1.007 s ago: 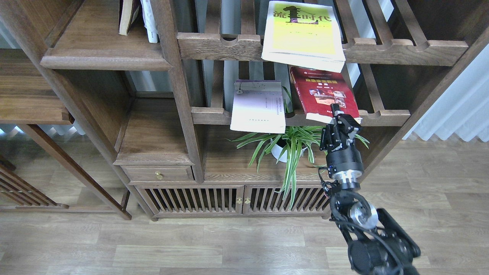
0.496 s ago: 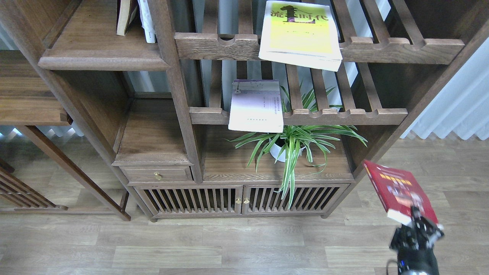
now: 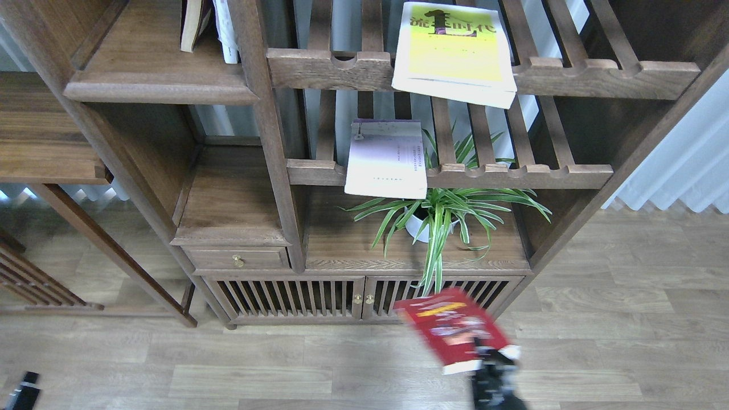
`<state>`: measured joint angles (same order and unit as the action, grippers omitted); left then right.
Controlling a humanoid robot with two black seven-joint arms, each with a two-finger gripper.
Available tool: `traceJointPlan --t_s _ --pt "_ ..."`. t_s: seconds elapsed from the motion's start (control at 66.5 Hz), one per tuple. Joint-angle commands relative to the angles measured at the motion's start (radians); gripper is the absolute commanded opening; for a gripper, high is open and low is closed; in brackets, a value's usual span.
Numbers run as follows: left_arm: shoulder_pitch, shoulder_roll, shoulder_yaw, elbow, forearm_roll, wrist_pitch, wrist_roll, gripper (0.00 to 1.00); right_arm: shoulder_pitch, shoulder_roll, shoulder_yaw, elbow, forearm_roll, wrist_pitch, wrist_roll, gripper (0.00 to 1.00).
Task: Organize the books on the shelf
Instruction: 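Pull the red book off the shelf and lower it toward the robot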
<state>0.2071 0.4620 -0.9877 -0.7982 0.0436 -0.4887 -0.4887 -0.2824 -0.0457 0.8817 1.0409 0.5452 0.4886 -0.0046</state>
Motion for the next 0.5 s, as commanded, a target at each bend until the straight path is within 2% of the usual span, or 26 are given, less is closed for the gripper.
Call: traceJointPlan --t_s 0.0,0.015,0.045,0.09,0.12,0.15,0.27,0.361,0.481 --pt "-0.005 0.110 0.133 -0.128 -0.143 0.000 0.000 1.00 0.068 0.007 -0.122 -0.019 -0.004 0.000 -0.002 0.05" --pt "-0.006 0.122 0.148 -0.140 -0.163 0.000 0.000 1.00 0.072 0.009 -0.128 -0.021 -0.004 0.000 -0.002 0.05" --pt "-0.006 0.164 0.187 -0.176 -0.212 0.000 0.044 1.00 0.081 0.009 -0.147 -0.024 -0.004 0.000 -0.003 0.05" --pt "-0.008 0.231 0.243 -0.214 -0.286 0.000 0.134 1.00 0.098 0.013 -0.167 -0.025 -0.005 0.000 -0.005 0.05" --pt "-0.012 0.250 0.259 -0.220 -0.300 0.000 0.163 1.00 0.104 0.014 -0.173 -0.025 -0.007 0.000 -0.005 0.05" --pt "-0.023 0.285 0.285 -0.222 -0.306 0.000 0.222 1.00 0.115 0.014 -0.182 -0.025 -0.008 0.000 -0.005 0.05" --pt "-0.087 0.375 0.310 -0.199 -0.294 0.000 0.350 1.00 0.144 0.014 -0.190 -0.025 -0.011 0.000 -0.005 0.05" --pt "-0.136 0.403 0.323 -0.145 -0.289 0.000 0.401 1.00 0.157 0.014 -0.190 -0.027 -0.024 0.000 -0.005 0.05" --pt "-0.221 0.406 0.336 -0.138 -0.298 0.000 0.435 1.00 0.173 0.014 -0.190 -0.028 -0.048 0.000 -0.005 0.05"
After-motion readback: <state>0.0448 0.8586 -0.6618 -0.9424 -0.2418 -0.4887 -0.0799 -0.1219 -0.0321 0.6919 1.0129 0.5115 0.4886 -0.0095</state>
